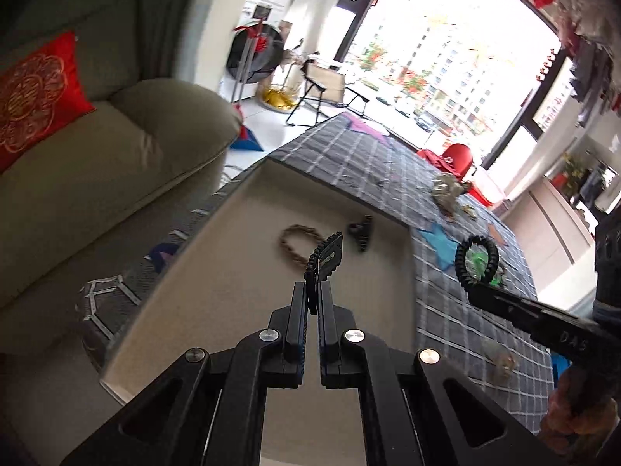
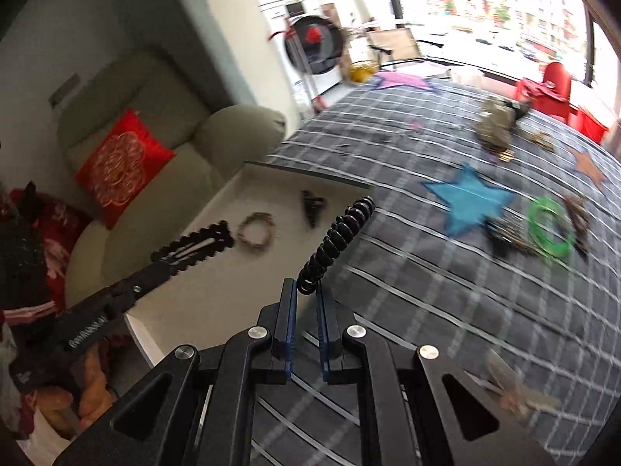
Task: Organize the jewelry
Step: 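Carry the comb clip and coil hair tie over the white tray with both tools, then open the left tool over the tray while the right tool releases the coil hair tie, then move both tools back over the bed toward the green bangle, then grasp the green bangle with the right tool, then grasp the silver keychain with the left tool while the right tool holds the green bangle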
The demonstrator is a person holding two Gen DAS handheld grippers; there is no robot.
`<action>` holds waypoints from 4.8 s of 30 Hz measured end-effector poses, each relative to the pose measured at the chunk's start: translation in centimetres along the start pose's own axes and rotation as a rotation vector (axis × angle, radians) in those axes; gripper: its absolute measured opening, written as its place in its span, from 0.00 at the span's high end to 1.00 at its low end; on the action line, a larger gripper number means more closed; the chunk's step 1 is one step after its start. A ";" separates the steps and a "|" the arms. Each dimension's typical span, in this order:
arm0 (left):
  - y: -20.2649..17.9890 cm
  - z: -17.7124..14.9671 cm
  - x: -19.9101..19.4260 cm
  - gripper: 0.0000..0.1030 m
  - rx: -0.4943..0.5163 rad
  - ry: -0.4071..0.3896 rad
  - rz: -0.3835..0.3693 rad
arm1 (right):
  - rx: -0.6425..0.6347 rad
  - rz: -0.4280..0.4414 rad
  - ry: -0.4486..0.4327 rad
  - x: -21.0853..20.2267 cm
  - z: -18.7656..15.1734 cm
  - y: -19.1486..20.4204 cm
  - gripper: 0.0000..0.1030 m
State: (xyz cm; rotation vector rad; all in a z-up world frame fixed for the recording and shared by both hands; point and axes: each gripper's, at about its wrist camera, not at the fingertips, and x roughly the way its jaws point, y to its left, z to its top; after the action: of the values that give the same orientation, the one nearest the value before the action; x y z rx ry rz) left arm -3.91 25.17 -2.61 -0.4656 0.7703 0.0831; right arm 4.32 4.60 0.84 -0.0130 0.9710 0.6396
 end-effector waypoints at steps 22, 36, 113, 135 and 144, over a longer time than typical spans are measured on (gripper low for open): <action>3.3 0.2 5.4 0.93 -0.028 0.097 0.104 | -0.071 0.057 0.182 14.1 6.6 4.0 0.89; 1.4 -0.4 5.5 0.93 0.055 0.116 0.203 | -0.021 0.091 0.171 12.9 6.9 2.7 0.43; -26.9 -1.7 20.3 0.22 0.427 0.260 0.053 | 0.396 -0.521 0.040 1.4 1.0 -28.7 0.86; -27.7 -0.1 22.5 0.22 0.307 0.278 0.018 | 0.361 -0.459 0.013 -4.2 -6.3 -28.6 0.89; -27.3 0.8 22.7 0.42 0.324 0.273 -0.014 | 0.364 -0.447 0.002 -4.4 -6.5 -28.7 0.89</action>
State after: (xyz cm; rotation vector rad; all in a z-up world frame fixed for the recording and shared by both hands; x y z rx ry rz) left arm 19.46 -1.08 -7.52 -0.1743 1.0274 -0.1199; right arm 12.31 -22.92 -7.20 0.0890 1.0327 0.0480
